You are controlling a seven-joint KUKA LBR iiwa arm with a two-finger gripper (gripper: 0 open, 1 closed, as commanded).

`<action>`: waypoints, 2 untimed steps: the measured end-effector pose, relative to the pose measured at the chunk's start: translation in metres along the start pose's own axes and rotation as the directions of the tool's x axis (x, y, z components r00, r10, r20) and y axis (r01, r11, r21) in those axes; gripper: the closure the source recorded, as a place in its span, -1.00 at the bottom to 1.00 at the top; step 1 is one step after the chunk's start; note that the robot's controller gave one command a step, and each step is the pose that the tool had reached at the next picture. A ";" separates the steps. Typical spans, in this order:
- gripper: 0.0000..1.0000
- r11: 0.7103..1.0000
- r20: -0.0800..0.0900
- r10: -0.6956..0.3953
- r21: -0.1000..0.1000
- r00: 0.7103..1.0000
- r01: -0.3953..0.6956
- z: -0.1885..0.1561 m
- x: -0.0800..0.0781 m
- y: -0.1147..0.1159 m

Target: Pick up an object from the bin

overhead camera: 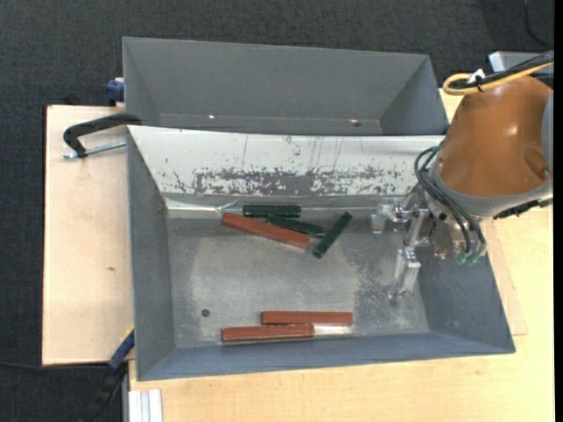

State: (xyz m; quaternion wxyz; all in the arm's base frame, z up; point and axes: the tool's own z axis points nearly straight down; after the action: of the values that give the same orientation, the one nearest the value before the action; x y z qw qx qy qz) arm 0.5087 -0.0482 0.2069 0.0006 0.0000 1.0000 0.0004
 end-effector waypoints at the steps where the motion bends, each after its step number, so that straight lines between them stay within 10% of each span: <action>1: -1.00 1.000 0.000 0.000 0.000 1.000 0.000 0.000 0.000 0.000; 2: -1.00 0.998 0.008 0.056 0.000 0.998 -0.056 0.045 -0.015 0.010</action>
Offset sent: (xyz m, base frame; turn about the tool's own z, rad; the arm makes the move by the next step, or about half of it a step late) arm 0.0307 0.0257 -0.1241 0.1375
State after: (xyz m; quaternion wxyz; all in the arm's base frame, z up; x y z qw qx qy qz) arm 0.5233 -0.0387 0.1617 0.0044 0.0279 0.9996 0.0003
